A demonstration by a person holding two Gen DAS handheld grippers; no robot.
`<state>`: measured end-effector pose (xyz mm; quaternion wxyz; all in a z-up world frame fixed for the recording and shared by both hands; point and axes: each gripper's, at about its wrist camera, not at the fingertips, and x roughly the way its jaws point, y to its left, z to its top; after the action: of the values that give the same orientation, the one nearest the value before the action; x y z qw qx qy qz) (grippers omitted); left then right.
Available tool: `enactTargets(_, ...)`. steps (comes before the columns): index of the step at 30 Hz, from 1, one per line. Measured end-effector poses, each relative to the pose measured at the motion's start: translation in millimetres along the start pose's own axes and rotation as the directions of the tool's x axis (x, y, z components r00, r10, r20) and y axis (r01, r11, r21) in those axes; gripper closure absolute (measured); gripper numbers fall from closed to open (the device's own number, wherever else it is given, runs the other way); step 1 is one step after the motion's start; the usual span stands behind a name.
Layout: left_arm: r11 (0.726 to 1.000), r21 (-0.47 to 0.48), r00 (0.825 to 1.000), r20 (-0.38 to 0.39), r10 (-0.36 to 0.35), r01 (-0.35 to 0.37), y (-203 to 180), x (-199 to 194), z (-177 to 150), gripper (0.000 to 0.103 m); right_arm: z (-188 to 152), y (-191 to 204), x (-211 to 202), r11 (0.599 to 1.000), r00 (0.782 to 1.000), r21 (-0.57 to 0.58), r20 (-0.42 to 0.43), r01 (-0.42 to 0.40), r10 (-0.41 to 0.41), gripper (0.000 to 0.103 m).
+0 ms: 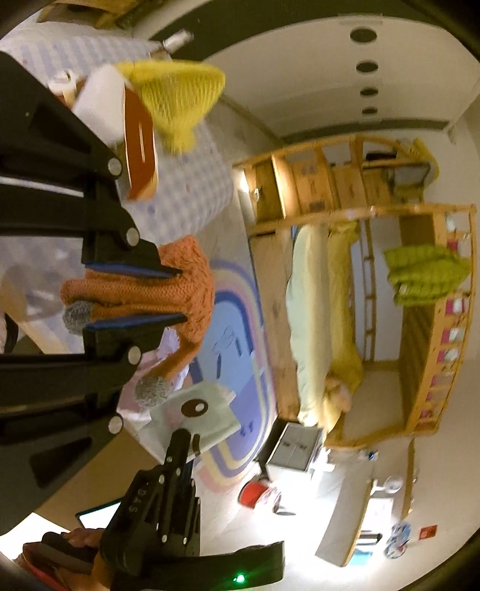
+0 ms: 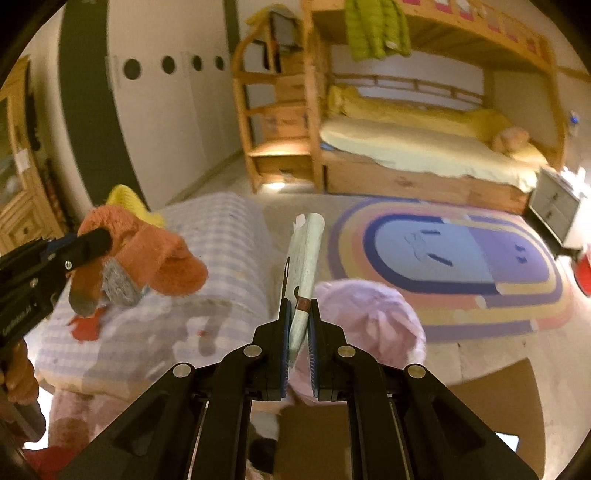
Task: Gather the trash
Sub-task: 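Carry both items to the pink bag and open the right gripper over it, then open the left gripper to drop the orange glove into the bag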
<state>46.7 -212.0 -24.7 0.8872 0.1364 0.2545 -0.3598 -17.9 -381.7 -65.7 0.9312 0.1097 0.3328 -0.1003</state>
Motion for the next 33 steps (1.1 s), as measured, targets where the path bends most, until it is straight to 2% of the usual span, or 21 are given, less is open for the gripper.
enactTargets(6, 0.999, 0.027, 0.998, -0.042, -0.043, 0.044, -20, 38, -3, 0.087, -6, -29, 34, 0.998, 0.998, 0.043, -0.061, 0.034, -0.032, 0.093)
enactTargets(12, 0.998, 0.024, 0.996, -0.071, -0.05, 0.052, -22, 64, 1, 0.087, -4, -50, 69, 0.997, 0.994, 0.069, -0.099, 0.046, -0.039, 0.09)
enactTargets(14, 0.998, 0.024, 0.995, -0.082, -0.05, 0.052, -23, 72, 1, 0.086, -3, -57, 78, 0.995, 0.993, 0.08, -0.11, 0.056, -0.047, 0.084)
enactTargets(18, 0.998, 0.032, 0.993, -0.108, -0.053, 0.056, -26, 85, 1, 0.086, -1, -66, 76, 0.993, 0.995, 0.103, -0.089, 0.059, -0.05, 0.073)
enactTargets(27, 0.994, 0.055, 0.987, -0.142, -0.081, 0.089, -43, 107, 4, 0.085, 5, -81, 49, 0.987, 0.998, 0.152, -0.034, 0.055, -0.051, 0.072)
enactTargets(30, 0.994, 0.061, 0.985, -0.15, -0.082, 0.092, -49, 115, 8, 0.077, 10, -85, 37, 0.985, 0.999, 0.164, -0.002, 0.052, -0.052, 0.071)
enactTargets(32, 0.995, 0.059, 0.986, -0.152, -0.075, 0.084, -50, 120, 12, 0.057, 12, -87, 32, 0.985, 0.998, 0.167, 0.013, 0.053, -0.056, 0.07)
enactTargets(33, 0.995, 0.057, 0.986, -0.148, -0.071, 0.08, -50, 119, 13, 0.052, 13, -87, 29, 0.984, 0.998, 0.168, 0.019, 0.053, -0.057, 0.07)
